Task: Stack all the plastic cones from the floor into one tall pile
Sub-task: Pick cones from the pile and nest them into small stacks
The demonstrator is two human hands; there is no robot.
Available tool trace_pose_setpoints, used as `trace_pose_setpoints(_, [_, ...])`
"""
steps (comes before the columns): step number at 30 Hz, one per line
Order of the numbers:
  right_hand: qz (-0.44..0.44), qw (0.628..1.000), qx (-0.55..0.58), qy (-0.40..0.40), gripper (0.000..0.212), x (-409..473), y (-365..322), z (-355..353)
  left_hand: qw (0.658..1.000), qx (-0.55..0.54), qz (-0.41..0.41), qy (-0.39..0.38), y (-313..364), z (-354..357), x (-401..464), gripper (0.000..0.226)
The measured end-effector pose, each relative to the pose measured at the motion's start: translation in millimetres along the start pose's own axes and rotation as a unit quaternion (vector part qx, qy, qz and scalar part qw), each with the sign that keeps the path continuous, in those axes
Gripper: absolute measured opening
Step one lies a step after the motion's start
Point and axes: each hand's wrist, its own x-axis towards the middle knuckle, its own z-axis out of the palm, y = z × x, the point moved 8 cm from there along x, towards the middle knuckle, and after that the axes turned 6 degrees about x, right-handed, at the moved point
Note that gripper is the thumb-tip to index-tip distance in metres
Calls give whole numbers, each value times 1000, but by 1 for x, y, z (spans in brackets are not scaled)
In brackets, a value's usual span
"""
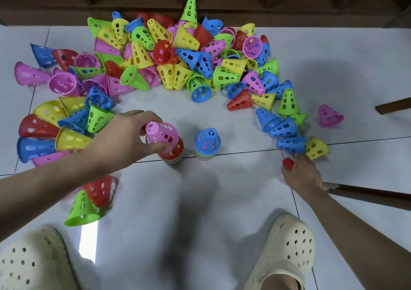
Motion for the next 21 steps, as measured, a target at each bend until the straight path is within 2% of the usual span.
trace_pose_setpoints(5, [24, 999, 42, -18, 41, -6, 5, 4, 999, -22, -10, -35, -11, 34, 2, 39])
trace_pose_setpoints(8, [-25, 991, 131, -11, 27, -13, -13, -3, 998, -39, -9, -46, -14, 46, 4, 39])
trace_pose_setpoints(13, [-70, 958, 278, -4, 27, -26, -66, -28, 996, -52, -17, -66, -17, 61, 5, 41])
trace_pose_setpoints(15, [-77, 932, 352, -19, 25, -31, -92, -40, 996, -49, -15, -74, -17, 65, 5, 43])
trace_pose_setpoints(18, [-125, 873, 471, -23, 14, -43, -133, -63, 995, -60, -21, -81, -18, 69, 5, 41])
trace_pose_setpoints(21, [-213, 809, 547, -24, 27, -58, -170, -84, 993, -71, -29, -90, -20, 72, 6, 37])
